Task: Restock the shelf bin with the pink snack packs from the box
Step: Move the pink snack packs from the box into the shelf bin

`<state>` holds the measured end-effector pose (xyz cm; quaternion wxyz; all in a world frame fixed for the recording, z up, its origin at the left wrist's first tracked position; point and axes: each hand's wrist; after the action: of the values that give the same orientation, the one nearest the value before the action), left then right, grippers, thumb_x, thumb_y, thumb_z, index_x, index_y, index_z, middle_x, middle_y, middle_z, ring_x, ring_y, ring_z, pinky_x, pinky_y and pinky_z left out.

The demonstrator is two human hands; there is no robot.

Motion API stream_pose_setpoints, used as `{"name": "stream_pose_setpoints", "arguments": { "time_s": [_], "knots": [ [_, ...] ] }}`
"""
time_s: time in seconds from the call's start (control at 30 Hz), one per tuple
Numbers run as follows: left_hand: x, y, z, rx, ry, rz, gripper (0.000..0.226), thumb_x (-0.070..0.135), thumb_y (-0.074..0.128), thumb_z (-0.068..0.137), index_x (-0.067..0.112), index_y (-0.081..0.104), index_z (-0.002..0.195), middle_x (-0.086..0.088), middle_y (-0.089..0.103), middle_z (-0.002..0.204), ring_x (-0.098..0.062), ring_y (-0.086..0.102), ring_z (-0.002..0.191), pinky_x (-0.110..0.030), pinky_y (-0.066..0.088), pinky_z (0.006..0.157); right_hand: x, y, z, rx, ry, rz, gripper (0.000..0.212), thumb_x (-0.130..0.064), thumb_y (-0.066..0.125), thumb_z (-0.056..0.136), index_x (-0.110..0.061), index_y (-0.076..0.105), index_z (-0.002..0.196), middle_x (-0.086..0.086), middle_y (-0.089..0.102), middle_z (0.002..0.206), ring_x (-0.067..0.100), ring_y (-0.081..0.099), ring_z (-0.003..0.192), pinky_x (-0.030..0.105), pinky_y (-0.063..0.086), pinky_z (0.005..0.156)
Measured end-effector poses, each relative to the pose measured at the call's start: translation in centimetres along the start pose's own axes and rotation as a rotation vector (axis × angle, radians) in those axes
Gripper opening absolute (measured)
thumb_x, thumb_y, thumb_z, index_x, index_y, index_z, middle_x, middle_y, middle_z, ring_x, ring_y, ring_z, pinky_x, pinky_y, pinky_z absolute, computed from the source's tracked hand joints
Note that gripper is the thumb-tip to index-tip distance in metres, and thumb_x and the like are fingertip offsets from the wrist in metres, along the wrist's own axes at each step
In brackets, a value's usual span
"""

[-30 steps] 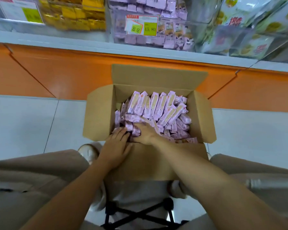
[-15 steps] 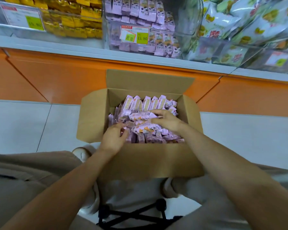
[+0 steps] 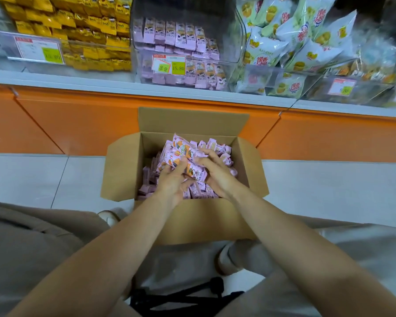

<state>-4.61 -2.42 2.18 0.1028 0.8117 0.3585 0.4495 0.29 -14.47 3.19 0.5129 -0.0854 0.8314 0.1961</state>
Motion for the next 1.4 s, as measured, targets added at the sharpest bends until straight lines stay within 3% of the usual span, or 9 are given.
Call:
{"name": "stream_pose_setpoints", "arguments": {
  "time_s": [0.17,0.33,0.5,0.63,0.73,0.9,1.0,1.27,1.4],
  "knots": [
    [1.1,-0.5,-0.4,0.044,0.059,0.088,0.041,0.023,0.071,0.087,0.009,0.059,0.123,-0.013,0.067,0.118,-0.022,0.066,0.092,-0.033,0.058,0.078,-0.3,0.6,-0.2,0.020,-0.058,-0.255,0.030,-0.038,0.070,0.078,-0.030,0.058,0.104,0.003,0.054,0.104,0.017,0.055,0.094,0.039,0.044,0.089],
    [2.0,-0.6,-1.0,0.019,0.134,0.084,0.035,0.011,0.073,0.084,0.007,0.062,0.117,-0.009,0.071,0.104,-0.023,0.070,0.089,-0.034,0.060,0.073,-0.8,0.0,-0.3,0.005,-0.099,-0.451,0.023,-0.016,0.055,0.090,-0.021,0.051,0.112,0.000,0.067,0.101,0.014,0.060,0.091,0.035,0.045,0.092],
    [2.2,-0.8,-0.9,-0.017,0.171,0.183,0.033,0.008,0.075,0.081,0.007,0.063,0.111,-0.006,0.071,0.101,-0.019,0.070,0.089,-0.033,0.061,0.074,-1.4,-0.1,-0.1,0.031,-0.083,-0.559,0.021,-0.042,0.051,0.093,-0.023,0.051,0.104,-0.006,0.061,0.104,0.007,0.058,0.098,0.033,0.045,0.092],
    [2.8,-0.9,-0.7,-0.049,0.184,0.217,0.034,0.012,0.077,0.079,0.009,0.065,0.111,-0.002,0.074,0.095,-0.018,0.071,0.090,-0.033,0.060,0.077,-1.4,-0.6,0.6,0.067,-0.095,-0.522,0.014,-0.031,0.056,0.095,-0.028,0.052,0.108,0.000,0.066,0.103,0.013,0.062,0.100,0.045,0.047,0.100],
    [3.2,-1.0,-0.8,-0.075,0.176,0.206,0.031,0.015,0.075,0.082,0.010,0.065,0.111,-0.003,0.074,0.098,-0.018,0.071,0.091,-0.032,0.059,0.077,-1.6,-0.9,0.4,0.076,-0.085,-0.480,0.036,-0.030,0.058,0.094,-0.029,0.046,0.128,0.008,0.062,0.113,0.022,0.061,0.108,0.048,0.046,0.101],
    [3.4,-1.0,-1.2,-0.130,0.154,0.192,0.029,0.014,0.068,0.088,0.008,0.064,0.115,-0.007,0.073,0.108,-0.022,0.069,0.099,-0.035,0.058,0.078,-1.9,-0.5,-0.4,0.092,-0.167,-0.447,0.035,-0.019,0.052,0.098,-0.015,0.042,0.131,0.012,0.055,0.126,0.017,0.060,0.099,0.021,0.053,0.075],
    [3.8,-1.0,-1.6,-0.146,0.148,0.198,0.032,0.014,0.067,0.089,0.005,0.062,0.119,-0.011,0.071,0.113,-0.024,0.068,0.104,-0.040,0.057,0.086,-2.0,-0.6,-0.9,0.089,-0.213,-0.445,0.042,-0.022,0.051,0.099,-0.024,0.035,0.138,0.008,0.053,0.126,0.016,0.057,0.106,0.020,0.047,0.081],
    [4.7,0.0,-2.6,-0.008,0.172,0.206,0.005,0.007,0.066,0.089,0.010,0.066,0.093,-0.005,0.073,0.088,-0.012,0.072,0.068,-0.025,0.056,0.054,-2.5,0.6,-1.3,0.068,-0.239,-0.454,0.030,-0.020,0.050,0.099,-0.019,0.047,0.129,0.007,0.061,0.125,0.016,0.061,0.110,0.028,0.048,0.094],
    [6.0,0.1,-3.0,0.071,0.193,0.222,0.006,0.010,0.069,0.088,0.012,0.063,0.087,-0.005,0.072,0.086,-0.012,0.071,0.064,-0.024,0.055,0.051,-3.0,1.3,-2.0,0.081,-0.217,-0.423,0.026,-0.019,0.052,0.098,-0.015,0.049,0.124,0.003,0.065,0.111,0.008,0.060,0.084,0.024,0.046,0.085]
  ]
}}
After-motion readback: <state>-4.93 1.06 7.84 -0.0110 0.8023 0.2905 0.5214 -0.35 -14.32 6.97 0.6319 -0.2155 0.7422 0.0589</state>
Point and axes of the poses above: each hand's wrist, its own z-axis towards the middle knuckle, its own y-axis out of the palm, x = y × z
